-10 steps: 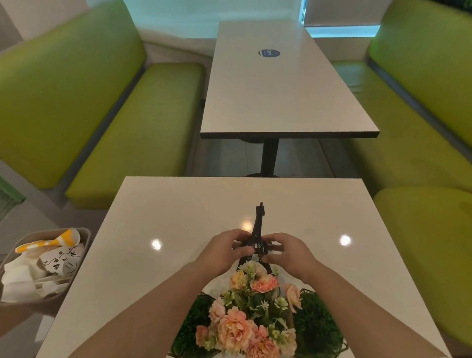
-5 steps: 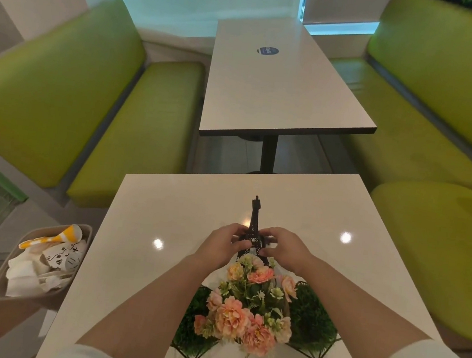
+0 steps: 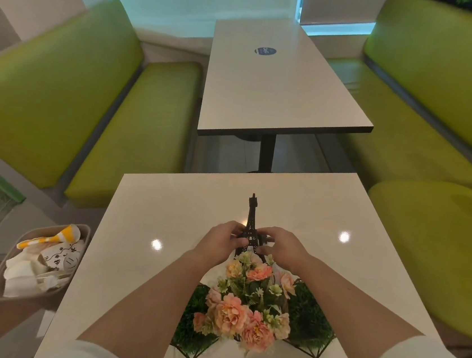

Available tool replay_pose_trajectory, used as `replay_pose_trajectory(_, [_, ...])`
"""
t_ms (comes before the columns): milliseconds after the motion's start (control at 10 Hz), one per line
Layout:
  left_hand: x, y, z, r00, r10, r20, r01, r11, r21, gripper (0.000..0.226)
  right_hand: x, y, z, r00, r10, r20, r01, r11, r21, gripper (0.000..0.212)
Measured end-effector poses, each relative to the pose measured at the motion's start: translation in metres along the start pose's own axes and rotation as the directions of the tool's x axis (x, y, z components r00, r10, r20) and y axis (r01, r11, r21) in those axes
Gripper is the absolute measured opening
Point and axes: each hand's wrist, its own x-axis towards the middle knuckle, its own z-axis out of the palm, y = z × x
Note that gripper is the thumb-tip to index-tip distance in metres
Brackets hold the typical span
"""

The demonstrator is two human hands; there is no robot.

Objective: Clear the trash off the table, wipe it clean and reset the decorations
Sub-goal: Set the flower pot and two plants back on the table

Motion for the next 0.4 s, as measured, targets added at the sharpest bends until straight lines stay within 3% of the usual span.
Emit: replay_pose_trajectory(400, [-0.010,0.000,-0.004,0.999,0.017,0.035,-0.017,1.000,0.001,0.042,-0.007,-0.005,-0.006,0.999,0.039,-0.014,-0.040,0.997,-0.060,0.048])
